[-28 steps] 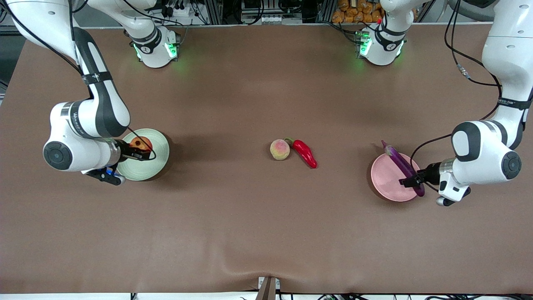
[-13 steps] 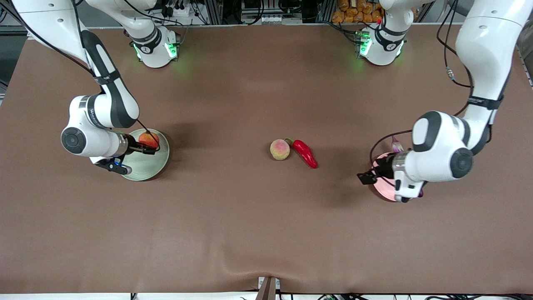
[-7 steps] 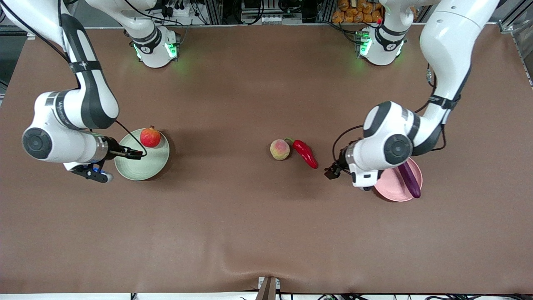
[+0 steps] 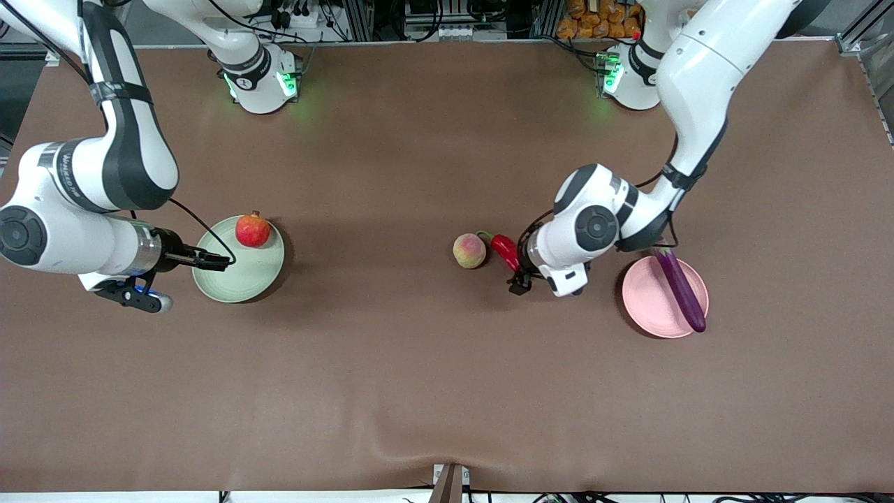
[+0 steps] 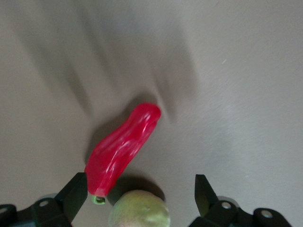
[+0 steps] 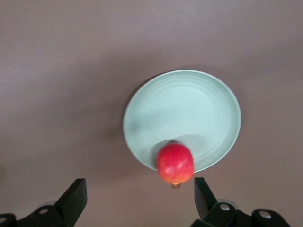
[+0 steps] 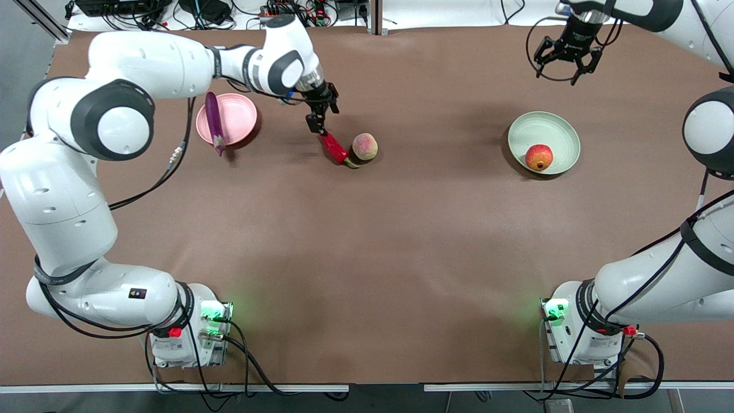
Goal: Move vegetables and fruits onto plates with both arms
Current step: 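Grasp the red chili with the left gripper while the right gripper withdraws, then place the chili on the pink plate while the right gripper reaches the peach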
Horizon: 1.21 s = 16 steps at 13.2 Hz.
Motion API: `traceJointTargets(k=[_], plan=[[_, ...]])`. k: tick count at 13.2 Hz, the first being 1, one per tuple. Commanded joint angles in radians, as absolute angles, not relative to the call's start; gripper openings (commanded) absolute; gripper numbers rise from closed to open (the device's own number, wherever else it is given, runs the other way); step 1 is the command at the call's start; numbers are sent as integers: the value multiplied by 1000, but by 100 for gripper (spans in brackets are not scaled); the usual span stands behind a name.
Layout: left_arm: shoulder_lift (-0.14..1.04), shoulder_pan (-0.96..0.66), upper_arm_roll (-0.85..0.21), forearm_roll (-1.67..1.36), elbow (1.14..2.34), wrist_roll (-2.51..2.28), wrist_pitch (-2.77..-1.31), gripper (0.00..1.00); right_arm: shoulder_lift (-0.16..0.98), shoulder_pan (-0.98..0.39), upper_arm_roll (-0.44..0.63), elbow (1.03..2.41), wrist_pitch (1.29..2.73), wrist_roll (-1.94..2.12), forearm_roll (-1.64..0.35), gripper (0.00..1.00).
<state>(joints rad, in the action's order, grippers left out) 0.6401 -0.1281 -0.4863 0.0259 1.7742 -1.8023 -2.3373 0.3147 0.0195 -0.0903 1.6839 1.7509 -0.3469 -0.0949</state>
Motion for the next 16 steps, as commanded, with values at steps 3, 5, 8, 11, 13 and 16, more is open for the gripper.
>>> traceJointTargets(k=[3,5,8,11,13,16], plan=[[617,-167,-454,131,1861,-1867,-2356,100,318,-24,-98,1620,1726,-500,-155,100],[624,-173,-454,146,1867,-1879,-2358,100,319,-28,-101,1614,1726,-506,-172,100],[643,-178,-454,149,1864,-1879,-2381,93,319,-40,-101,1603,1726,-610,-290,100],[664,-178,-454,149,1861,-1879,-2417,93,325,-126,-100,1572,1738,-802,-314,100],[672,-178,-454,158,1861,-1875,-2428,67,337,-162,-100,1555,1744,-898,-346,100],[672,-178,-454,183,1865,-1861,-2428,0,342,-221,-100,1557,1793,-1004,-411,100]])
